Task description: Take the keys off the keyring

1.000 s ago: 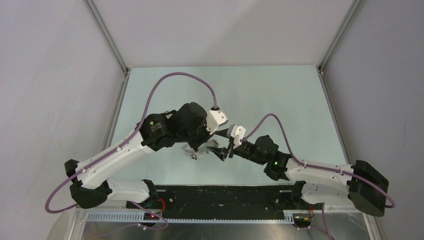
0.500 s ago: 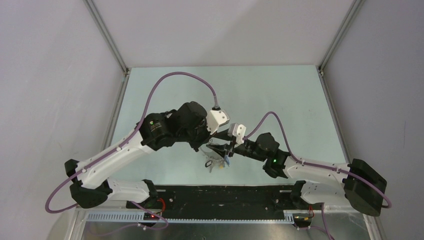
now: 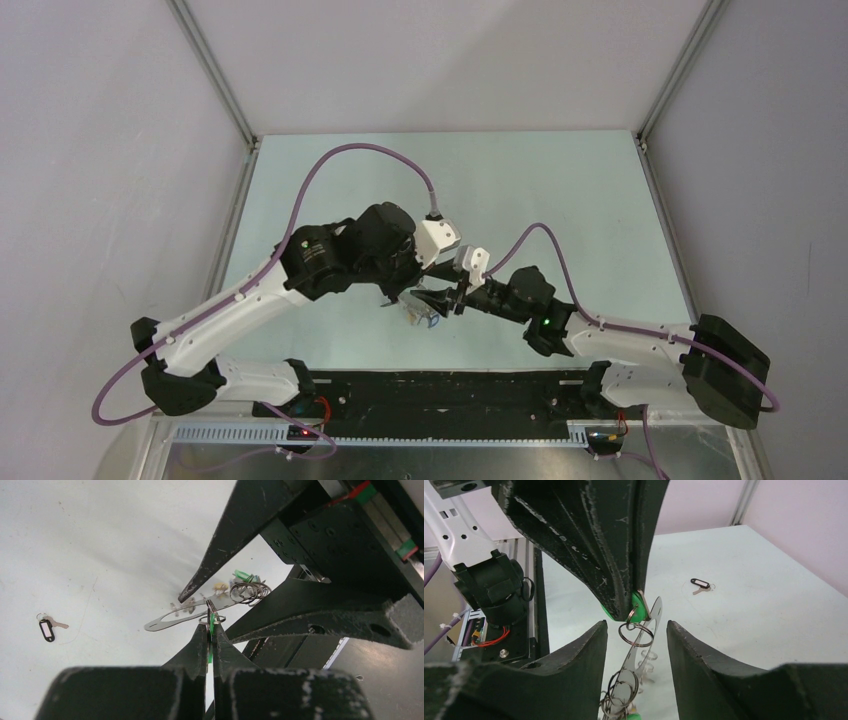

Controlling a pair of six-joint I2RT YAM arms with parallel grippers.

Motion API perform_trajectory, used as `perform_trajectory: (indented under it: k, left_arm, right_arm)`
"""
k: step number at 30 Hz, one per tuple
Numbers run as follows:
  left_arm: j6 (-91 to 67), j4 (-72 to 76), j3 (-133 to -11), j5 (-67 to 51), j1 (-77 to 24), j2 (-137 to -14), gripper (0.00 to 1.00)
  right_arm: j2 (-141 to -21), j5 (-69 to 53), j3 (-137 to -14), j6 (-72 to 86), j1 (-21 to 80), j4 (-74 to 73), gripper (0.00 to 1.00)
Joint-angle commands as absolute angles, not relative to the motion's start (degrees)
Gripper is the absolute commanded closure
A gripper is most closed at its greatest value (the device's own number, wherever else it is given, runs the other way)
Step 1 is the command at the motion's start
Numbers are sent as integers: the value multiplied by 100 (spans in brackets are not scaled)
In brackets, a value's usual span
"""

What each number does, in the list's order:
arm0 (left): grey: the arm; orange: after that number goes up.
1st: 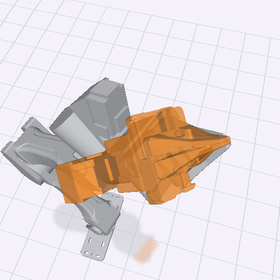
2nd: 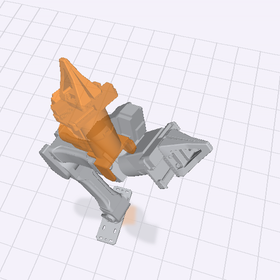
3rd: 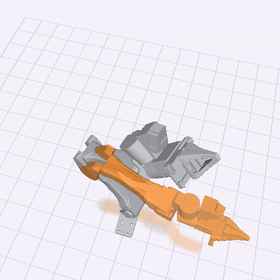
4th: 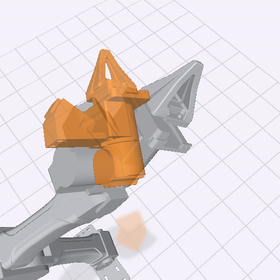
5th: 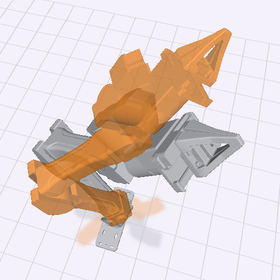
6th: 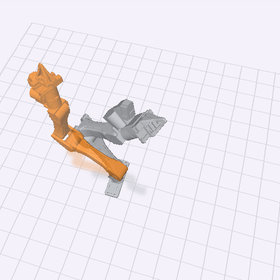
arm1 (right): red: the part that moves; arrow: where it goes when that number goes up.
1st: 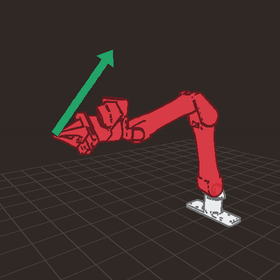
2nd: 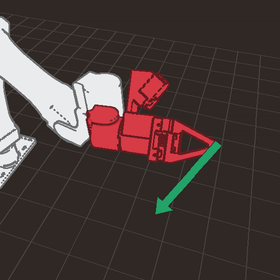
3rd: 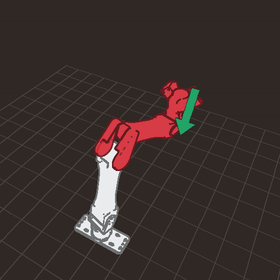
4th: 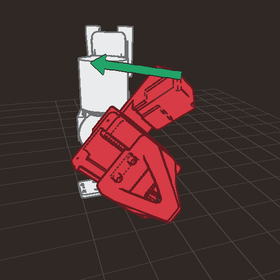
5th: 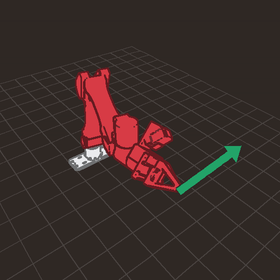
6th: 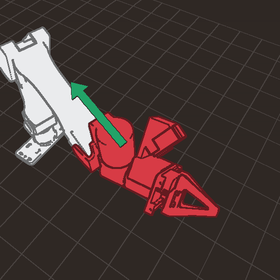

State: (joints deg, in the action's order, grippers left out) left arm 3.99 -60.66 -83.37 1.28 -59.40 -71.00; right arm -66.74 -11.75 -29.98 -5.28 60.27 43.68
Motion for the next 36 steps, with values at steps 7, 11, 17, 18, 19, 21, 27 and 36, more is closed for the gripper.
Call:
perform_trajectory:
  k: [7, 11, 17, 18, 19, 21, 27, 36]
  left_arm:
    - [359, -5882, -8668, 119, -5959, -7097, 100]
    - [354, -5889, -8652, 182, -5959, -7078, 100]
    - [231, -5888, -8612, 62, -5817, -7047, 100]
    - [212, -5888, -8604, 53, -5751, -7042, 100]
    - [207, -5893, -8587, -75, -5732, -7041, 100]
    - [190, -5882, -8554, -218, -5660, -7035, 100]
    - [110, -5852, -8424, -843, -5337, -7112, 100]
    - [58, -5626, -8158, -1518, -4904, -7127, 100]
  right_arm:
    - [-6543, -233, -3067, -888, 6414, 4456, 63]
    - [-6461, -267, -3067, -938, 6420, 4340, 72]
    - [-6297, -384, -3002, -1129, 6420, 3987, 75]
    - [-6242, -395, -2968, -1174, 6421, 3976, 75]
    - [-6201, -408, -2952, -1198, 6423, 3949, 75]
    - [-6152, -439, -2918, -1268, 6431, 3905, 74]
    - [-6003, -518, -2909, -1849, 6641, 3727, 75]
    - [-5939, -555, -2909, -2753, 7150, 3553, 74]
